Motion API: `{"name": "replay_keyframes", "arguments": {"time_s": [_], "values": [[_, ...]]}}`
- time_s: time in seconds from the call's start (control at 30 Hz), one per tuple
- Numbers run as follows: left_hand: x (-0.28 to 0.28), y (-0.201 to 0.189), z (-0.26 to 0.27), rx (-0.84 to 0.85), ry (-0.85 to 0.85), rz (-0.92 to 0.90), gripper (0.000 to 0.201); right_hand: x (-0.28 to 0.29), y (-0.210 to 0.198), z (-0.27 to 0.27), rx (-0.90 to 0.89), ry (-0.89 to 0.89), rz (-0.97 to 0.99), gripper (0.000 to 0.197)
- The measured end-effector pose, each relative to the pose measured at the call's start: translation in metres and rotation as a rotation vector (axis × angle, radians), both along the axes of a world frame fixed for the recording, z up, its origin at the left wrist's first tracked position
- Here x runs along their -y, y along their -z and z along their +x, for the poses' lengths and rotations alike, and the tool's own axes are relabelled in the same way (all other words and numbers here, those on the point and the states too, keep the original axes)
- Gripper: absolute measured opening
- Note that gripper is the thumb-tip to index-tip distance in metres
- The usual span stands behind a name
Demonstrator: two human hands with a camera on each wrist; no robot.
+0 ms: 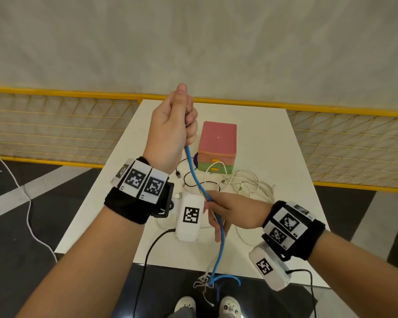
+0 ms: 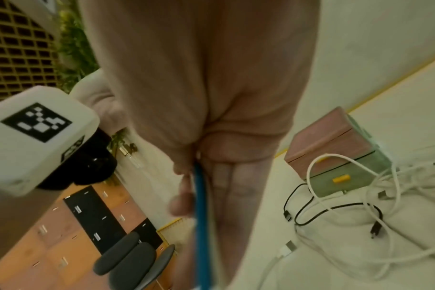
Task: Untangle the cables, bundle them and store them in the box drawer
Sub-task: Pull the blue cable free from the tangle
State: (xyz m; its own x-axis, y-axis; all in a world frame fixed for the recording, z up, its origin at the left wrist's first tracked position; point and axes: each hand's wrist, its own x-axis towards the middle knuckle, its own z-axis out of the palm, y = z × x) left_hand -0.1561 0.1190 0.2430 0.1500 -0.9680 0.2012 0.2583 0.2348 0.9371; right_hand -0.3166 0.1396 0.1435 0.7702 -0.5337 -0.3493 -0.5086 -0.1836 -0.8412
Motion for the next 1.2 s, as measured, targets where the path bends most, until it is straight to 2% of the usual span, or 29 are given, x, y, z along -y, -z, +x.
{"name": "replay_keyframes", "arguments": {"time_s": [0.07,0.13,0.23,0.33,0.43,0.5,0.63,0.7,0.77,0.83,0.93,0.97,1.1,1.2], "values": [[-0.001,0.000,0.000,0.012,0.011,-0.002,0.039,0.002,-0.004,-0.001,0.029,0.025,-0.107,0.020],[-0.003,0.002,-0.003,0.075,0.055,0.002,0.038,0.005,-0.011,0.003,0.145,0.060,-0.178,0.014],[-0.009,0.012,-0.015,0.230,0.146,0.028,0.036,0.004,-0.029,0.017,0.341,0.111,-0.176,0.018],[-0.014,0.014,-0.020,0.299,0.166,0.007,0.036,0.004,-0.031,0.025,0.385,0.147,-0.182,0.027],[-0.012,0.002,-0.006,0.194,0.099,-0.026,0.037,-0.004,-0.010,0.021,0.244,0.061,-0.269,0.029],[-0.011,-0.004,0.006,0.136,0.046,-0.044,0.038,-0.010,0.008,0.018,0.146,0.011,-0.256,0.032],[-0.010,0.002,0.020,0.112,-0.020,-0.028,0.040,-0.010,0.021,0.022,0.089,-0.012,-0.086,0.034],[-0.009,0.008,0.024,0.119,-0.045,-0.009,0.040,-0.012,0.020,0.027,0.062,-0.080,0.110,0.032],[-0.008,0.012,0.028,0.123,-0.061,0.008,0.040,-0.013,0.023,0.031,0.012,-0.150,0.156,0.028],[-0.008,0.015,0.034,0.120,-0.069,0.019,0.040,-0.007,0.032,0.031,-0.050,-0.200,0.004,0.021],[-0.008,0.020,0.041,0.143,-0.081,0.050,0.040,0.013,0.050,0.023,-0.273,-0.255,-0.114,0.056],[-0.008,0.023,0.043,0.156,-0.080,0.069,0.039,0.020,0.058,0.021,-0.340,-0.242,-0.140,0.058],[-0.010,0.036,0.047,0.179,-0.064,0.156,0.036,0.047,0.094,0.023,-0.433,-0.082,-0.262,0.041],[-0.008,0.048,0.048,0.208,-0.090,0.218,0.025,0.063,0.121,0.031,-0.482,0.035,-0.327,0.035]]}}
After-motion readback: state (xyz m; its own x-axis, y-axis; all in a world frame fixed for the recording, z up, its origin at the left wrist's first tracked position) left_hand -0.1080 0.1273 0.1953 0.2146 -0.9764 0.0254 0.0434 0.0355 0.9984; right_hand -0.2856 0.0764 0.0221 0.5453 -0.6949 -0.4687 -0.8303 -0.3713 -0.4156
